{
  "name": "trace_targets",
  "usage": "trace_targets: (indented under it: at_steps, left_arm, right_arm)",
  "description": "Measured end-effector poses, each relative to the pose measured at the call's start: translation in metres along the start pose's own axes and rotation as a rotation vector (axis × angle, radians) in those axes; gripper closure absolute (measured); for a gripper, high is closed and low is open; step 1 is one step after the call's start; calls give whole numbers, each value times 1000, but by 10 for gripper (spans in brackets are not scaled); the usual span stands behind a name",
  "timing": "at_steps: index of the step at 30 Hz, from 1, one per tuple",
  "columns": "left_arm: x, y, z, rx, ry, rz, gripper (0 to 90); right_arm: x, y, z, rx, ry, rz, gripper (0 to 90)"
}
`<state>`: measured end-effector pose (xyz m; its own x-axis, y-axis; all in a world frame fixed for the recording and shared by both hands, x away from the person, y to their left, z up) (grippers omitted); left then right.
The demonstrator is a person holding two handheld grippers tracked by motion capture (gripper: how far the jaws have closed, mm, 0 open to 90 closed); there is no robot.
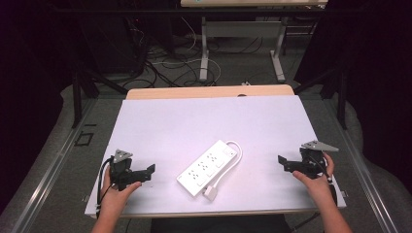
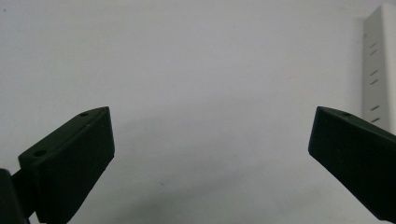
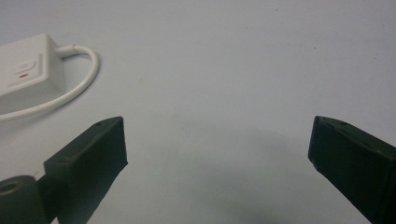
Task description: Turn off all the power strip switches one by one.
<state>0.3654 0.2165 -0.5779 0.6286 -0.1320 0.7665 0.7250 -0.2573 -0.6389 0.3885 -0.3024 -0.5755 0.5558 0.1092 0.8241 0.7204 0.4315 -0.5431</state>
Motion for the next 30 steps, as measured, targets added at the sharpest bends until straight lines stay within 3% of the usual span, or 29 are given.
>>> trace_targets:
  at_steps: [4, 11, 16, 17, 22, 30]
  left_arm:
    - [6, -4, -6, -15, 18, -37, 4]
    - [11, -9, -14, -40, -1, -70, 5]
    - [11, -12, -18, -42, 7, -55, 9]
    - [11, -12, -19, -43, 9, -63, 11]
    - [12, -14, -23, -46, 18, -64, 16]
    - [11, -15, -27, -48, 21, -62, 32]
  right_arm:
    - [0, -2, 5, -6, -7, -11, 40]
    - [7, -1, 21, 2, -57, -11, 44]
    - [7, 0, 37, 31, -96, 35, 43]
    - [7, 2, 45, 57, -119, 50, 43]
    - [9, 7, 63, 102, -143, 85, 42]
    - [18, 18, 82, 122, -207, 122, 48]
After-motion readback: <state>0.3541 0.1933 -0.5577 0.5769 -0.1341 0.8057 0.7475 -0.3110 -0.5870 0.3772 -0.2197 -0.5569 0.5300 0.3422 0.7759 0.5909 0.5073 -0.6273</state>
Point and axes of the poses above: each handheld gripper's, and its own axes: y roughly forward along the jaws, x roughly out of its top, z roughly to its left, the point moved 7 cm from there along y, roughly forward along the jaws, and after that the axes turned 6 degrees about x, right-handed, at the moved point
